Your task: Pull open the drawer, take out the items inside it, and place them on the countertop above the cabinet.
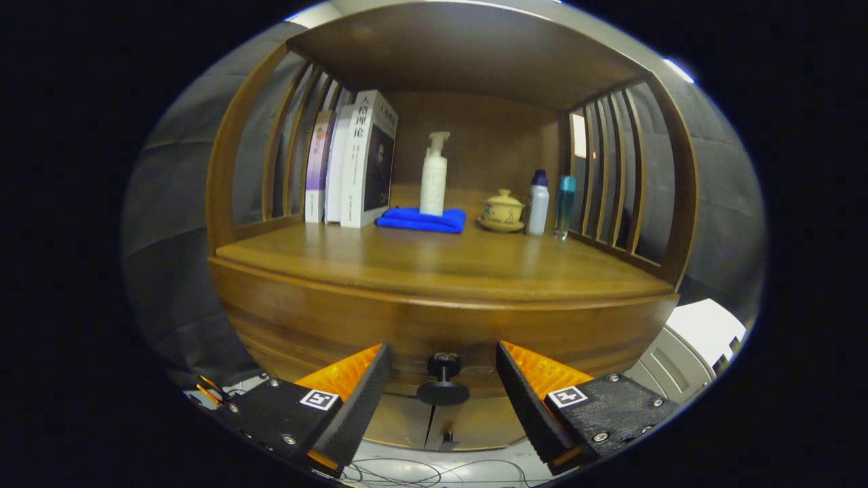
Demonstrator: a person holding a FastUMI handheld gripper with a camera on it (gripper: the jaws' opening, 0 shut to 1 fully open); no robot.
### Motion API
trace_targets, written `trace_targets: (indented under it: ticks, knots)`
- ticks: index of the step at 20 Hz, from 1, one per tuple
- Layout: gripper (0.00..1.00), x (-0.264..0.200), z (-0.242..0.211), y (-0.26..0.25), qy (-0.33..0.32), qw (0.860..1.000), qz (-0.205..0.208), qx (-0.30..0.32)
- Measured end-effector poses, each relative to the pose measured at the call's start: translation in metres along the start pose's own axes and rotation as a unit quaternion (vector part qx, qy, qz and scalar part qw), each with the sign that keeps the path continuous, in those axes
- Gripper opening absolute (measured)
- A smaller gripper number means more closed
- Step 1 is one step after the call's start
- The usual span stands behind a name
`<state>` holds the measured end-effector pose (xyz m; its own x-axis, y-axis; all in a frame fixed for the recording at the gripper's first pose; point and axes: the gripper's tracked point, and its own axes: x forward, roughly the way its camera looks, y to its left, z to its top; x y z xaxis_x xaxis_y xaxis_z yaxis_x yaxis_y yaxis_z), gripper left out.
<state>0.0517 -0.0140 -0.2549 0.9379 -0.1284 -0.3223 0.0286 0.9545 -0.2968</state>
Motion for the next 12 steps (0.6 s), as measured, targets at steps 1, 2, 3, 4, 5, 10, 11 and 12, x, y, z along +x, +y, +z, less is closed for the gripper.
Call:
trace_targets:
  ticks: [1, 2, 3, 4, 5, 10, 11, 12]
  knots:
    - [0.97, 0.0029, -0.0066, -0.0014, 0.006, 1.0, -0.004, -0.003]
    - [0.97, 0.0046, -0.0108, -0.001, 0.008, 1.0, -0.006, -0.006]
    - [0.95, 0.0068, -0.0136, 0.0006, 0.006, 1.0, -0.006, -0.007]
    - [0.93, 0.0086, -0.0142, 0.0014, 0.003, 1.0, -0.008, -0.009]
    - [0.9, 0.0089, -0.0144, 0.0006, -0.003, 1.0, -0.014, -0.012]
    - [0.67, 0.0119, -0.015, 0.0029, -0.021, 0.999, -0.03, -0.017]
    - [0.61, 0.0095, -0.015, 0.0027, -0.025, 0.999, -0.033, -0.018]
    - [0.6, 0.0097, -0.0154, 0.0023, -0.029, 0.999, -0.033, -0.017]
